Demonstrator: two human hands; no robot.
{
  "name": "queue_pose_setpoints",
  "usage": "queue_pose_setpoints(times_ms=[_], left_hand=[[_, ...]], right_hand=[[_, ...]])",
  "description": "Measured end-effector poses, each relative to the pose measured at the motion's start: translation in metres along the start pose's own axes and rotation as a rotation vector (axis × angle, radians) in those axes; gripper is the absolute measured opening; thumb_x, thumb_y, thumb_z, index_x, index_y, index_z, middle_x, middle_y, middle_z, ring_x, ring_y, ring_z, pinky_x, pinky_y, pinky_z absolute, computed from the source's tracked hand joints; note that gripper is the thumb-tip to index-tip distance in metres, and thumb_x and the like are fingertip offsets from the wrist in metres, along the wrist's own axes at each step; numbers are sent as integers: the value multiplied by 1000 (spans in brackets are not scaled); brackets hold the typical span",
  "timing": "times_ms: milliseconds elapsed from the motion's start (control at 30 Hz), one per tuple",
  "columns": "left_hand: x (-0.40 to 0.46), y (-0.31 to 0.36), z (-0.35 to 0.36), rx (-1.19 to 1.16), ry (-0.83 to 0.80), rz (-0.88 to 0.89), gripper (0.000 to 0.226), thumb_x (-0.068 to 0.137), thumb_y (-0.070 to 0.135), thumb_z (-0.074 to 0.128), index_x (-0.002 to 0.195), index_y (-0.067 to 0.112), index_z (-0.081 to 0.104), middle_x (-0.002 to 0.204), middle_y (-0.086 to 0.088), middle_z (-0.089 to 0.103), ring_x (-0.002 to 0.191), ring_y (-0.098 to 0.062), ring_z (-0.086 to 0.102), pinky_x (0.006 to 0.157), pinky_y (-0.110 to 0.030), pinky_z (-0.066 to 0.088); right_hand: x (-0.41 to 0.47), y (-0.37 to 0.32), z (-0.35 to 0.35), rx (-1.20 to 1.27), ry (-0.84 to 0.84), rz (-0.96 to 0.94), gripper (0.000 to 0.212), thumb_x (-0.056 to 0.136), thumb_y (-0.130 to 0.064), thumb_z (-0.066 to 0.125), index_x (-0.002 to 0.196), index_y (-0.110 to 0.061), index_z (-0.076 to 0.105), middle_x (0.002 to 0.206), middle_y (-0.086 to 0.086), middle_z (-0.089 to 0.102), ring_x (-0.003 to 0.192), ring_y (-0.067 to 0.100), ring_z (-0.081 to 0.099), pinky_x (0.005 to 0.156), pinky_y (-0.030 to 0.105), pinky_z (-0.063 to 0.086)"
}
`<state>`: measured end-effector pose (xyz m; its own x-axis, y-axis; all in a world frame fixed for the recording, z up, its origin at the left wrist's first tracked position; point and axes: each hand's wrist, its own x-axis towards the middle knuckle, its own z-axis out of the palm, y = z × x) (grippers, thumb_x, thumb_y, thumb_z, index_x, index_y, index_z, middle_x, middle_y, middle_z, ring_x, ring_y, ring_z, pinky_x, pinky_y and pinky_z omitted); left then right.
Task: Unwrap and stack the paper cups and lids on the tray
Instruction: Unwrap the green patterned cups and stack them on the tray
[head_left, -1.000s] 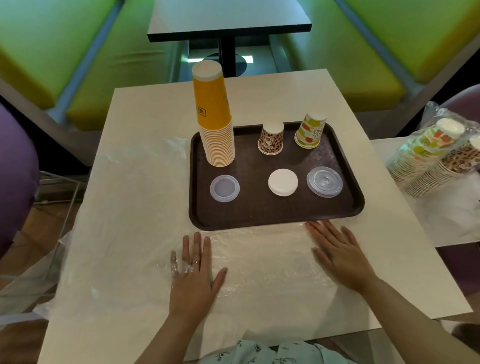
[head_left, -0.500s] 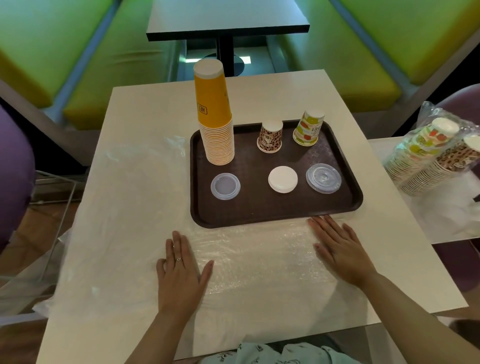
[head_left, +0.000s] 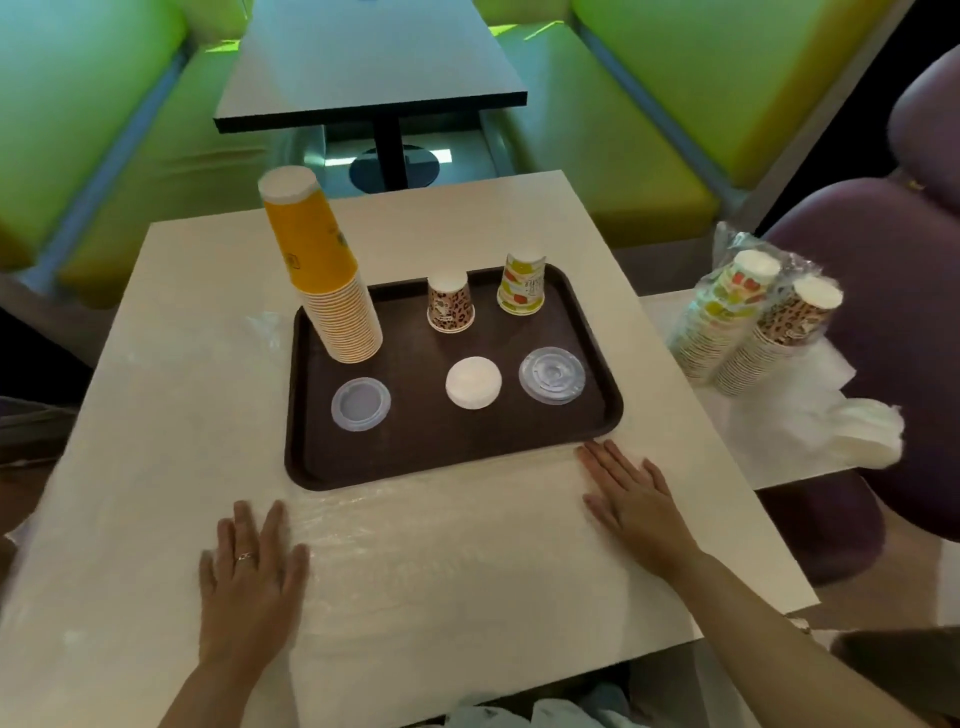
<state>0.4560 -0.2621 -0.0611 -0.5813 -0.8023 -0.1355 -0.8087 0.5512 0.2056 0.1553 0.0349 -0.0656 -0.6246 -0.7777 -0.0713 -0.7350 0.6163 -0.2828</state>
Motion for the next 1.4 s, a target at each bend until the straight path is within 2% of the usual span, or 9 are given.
queue_pose_setpoints(times_ms=[100,167,267,400,633,833,1000,1167,1400], left_hand=[[3,22,-16,-9,209,-18,51,96,34,42,134,0,45,137,-25,46,133,-42,35,107,-61,20],[3,51,-30,-26,379,82,47,91,32,39,117,-4,54,115,-28,58,113,-46,49,96,-58,31],[2,121,-49,-166,446,221,29,89,20,49,107,-2,57,102,-23,61,98,-42,53,87,-52,39],[0,226,-59,-382,329,305,27,87,7,62,113,4,57,113,-16,60,108,-29,52,87,-38,44],[14,367,-38,-688,153,538,28,93,14,56,120,10,51,115,2,53,105,-7,48,88,-15,35],[50,461,-11,-793,-91,482,54,87,17,64,135,19,40,137,1,43,122,-15,45,98,-28,40],[86,514,9,-802,-257,396,89,78,20,76,148,24,22,153,3,27,136,-17,32,111,-35,32],[103,543,19,-879,-444,461,97,70,14,81,146,21,22,130,16,39,111,5,40,88,-4,36],[123,562,46,-893,-502,409,95,66,19,85,139,25,24,125,7,51,111,-8,53,69,-7,48]], right_hand=[[-4,10,-16,124,222,-4,60,99,-51,17,132,-17,54,133,-2,56,122,10,51,105,35,22],[-2,16,-31,265,363,18,40,95,-36,36,118,-16,63,116,-2,64,105,10,58,97,33,34],[4,32,-58,521,464,117,27,91,-19,51,114,-15,64,108,-5,62,97,4,56,86,11,40],[18,60,-86,674,564,260,27,90,-4,55,114,-13,62,109,0,62,95,9,59,78,0,37],[50,109,-121,889,618,431,37,87,-3,56,122,-10,50,121,5,52,107,21,54,91,30,47],[73,140,-126,905,535,419,52,88,-8,58,136,-9,38,136,8,38,121,24,46,101,36,43],[86,154,-118,970,521,393,57,97,-16,49,147,-14,23,150,7,24,134,17,32,100,18,29],[94,161,-107,1035,500,359,57,100,-22,41,151,-17,15,155,2,19,140,9,22,98,1,23],[100,166,-101,1062,496,410,54,100,-28,39,149,-22,18,154,-1,17,130,-6,18,91,-7,18]])
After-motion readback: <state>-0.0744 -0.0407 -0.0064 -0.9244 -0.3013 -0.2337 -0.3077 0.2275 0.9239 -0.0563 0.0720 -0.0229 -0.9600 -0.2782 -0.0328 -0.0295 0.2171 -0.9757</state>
